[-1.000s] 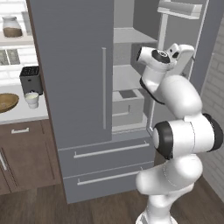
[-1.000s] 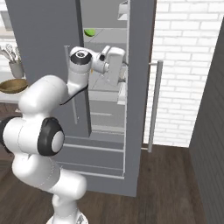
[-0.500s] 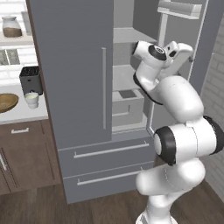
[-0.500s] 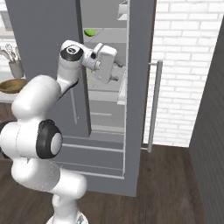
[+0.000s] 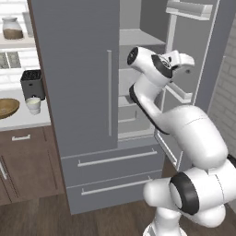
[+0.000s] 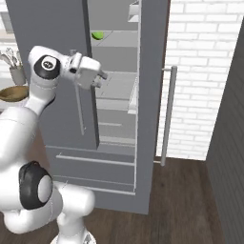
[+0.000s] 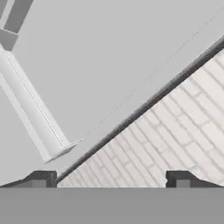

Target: Grab a lemon wedge from the fridge and one ice cube from the ice bowl, and put them in the glass of lemonade.

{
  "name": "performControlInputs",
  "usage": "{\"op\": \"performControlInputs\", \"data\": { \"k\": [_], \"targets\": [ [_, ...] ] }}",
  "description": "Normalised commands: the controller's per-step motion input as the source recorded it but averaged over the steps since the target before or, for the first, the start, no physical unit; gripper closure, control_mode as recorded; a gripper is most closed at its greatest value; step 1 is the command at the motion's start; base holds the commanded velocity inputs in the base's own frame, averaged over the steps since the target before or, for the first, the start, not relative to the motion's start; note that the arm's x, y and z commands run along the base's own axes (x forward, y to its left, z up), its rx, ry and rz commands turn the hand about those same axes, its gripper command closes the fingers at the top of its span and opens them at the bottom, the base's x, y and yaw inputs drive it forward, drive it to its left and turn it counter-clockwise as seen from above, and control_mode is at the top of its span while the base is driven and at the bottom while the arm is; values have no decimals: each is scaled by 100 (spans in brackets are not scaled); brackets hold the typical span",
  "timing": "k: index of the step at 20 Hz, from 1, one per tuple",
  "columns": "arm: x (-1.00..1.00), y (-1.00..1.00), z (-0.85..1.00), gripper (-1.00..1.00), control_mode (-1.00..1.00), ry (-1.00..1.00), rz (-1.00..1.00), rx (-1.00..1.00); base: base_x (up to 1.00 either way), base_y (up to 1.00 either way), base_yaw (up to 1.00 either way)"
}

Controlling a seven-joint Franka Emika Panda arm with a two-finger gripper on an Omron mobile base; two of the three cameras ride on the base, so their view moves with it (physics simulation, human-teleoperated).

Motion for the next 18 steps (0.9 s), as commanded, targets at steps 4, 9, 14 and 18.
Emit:
{"op": "performControlInputs", "data": {
  "k": [4,9,14,18],
  "targets": [
    [-3,76,0,-100,-100,-21,50,35,0,0,0],
    [0,75,-1,-100,-100,-2,70,34,0,0,0],
    [0,56,-5,-100,-100,9,83,28,0,0,0],
    [-5,7,-1,-100,-100,0,34,2,0,0,0]
  ]
}}
